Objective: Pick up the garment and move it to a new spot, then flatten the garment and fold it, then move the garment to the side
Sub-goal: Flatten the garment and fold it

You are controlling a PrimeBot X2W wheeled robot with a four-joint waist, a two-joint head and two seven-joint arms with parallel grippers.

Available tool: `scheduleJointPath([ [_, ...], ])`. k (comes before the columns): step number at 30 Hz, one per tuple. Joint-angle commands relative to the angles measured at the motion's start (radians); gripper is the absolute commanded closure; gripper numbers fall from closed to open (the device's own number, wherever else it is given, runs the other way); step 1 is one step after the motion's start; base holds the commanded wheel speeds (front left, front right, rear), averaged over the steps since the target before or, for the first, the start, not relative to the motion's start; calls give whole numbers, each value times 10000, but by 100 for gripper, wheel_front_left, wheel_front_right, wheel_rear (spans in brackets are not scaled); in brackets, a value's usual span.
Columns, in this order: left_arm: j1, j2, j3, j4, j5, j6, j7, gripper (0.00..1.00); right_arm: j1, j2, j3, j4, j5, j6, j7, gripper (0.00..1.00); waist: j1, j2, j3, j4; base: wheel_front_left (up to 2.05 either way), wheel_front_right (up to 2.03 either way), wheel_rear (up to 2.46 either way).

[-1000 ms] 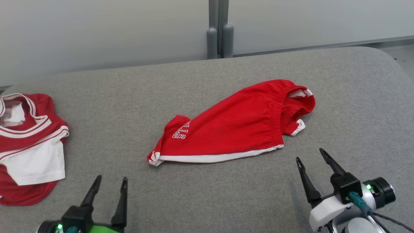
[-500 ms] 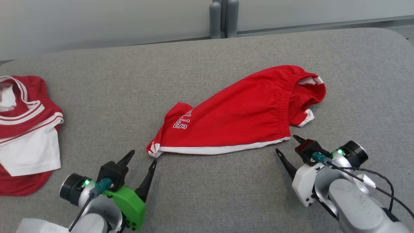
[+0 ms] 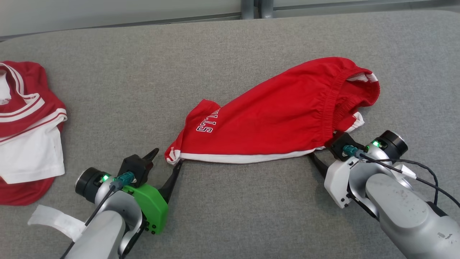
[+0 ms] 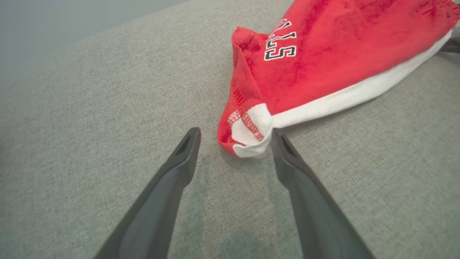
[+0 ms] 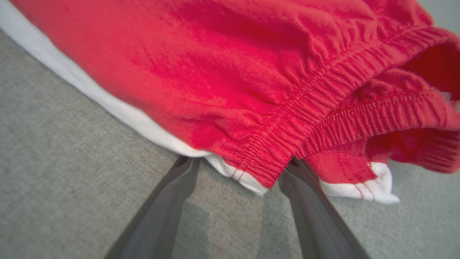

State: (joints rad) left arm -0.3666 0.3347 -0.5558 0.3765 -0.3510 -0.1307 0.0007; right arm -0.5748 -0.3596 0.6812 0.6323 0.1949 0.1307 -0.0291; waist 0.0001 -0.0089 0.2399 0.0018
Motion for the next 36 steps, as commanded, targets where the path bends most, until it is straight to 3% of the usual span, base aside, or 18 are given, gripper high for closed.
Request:
scheduleJointPath([
  [1, -193, 28, -61, 94, -52, 1, 16, 0, -43, -53, 108, 96, 146, 1, -27, 0, -1, 89, 101, 22, 0, 0, 0],
  [14, -578, -70, -559, 703, -485, 1, -214, 0, -245, -169, 657, 383, 690, 2, -311, 0, -1, 89, 218, -200, 0, 0, 0],
  [15, -609, -101, -597, 739, -535, 1, -229, 37, -221, -141, 713, 420, 752, 2, -265, 0, -1, 89, 219, -217, 0, 0, 0],
  [17, -623, -126, -730, 798, -680, 1, -205, 89, -196, -68, 819, 482, 938, 2, -176, 75, -1, 89, 197, -274, 0, 0, 0],
  [18, -618, -142, -785, 797, -779, 1, -203, 100, -184, -16, 878, 492, 1075, 2, -149, 100, -1, 89, 180, -306, 0, 0, 0],
  [23, -572, 55, -836, 422, -1649, 1, -37, 100, -427, -222, 1491, -1, 1935, 2, -279, 100, -1, 89, -16, -445, 0, 0, 0],
  [27, -132, 371, -486, -667, -3165, 0, 649, 100, -645, -751, 1741, -1052, 3274, 1, -256, 100, -1, 89, -263, -598, 0, 0, 0],
  [32, 785, 1342, 228, -3747, -5992, 25, 2629, 100, -631, -2310, 1446, -3488, 5762, 1, 667, 100, -1, 89, -652, -819, 0, 0, 0],
  [36, 1693, 2213, 1167, -6907, -8283, 703, 4021, 100, -359, -3983, 649, -6130, 8285, 2, 1974, 100, -1, 89, -938, -987, 0, 0, 0],
])
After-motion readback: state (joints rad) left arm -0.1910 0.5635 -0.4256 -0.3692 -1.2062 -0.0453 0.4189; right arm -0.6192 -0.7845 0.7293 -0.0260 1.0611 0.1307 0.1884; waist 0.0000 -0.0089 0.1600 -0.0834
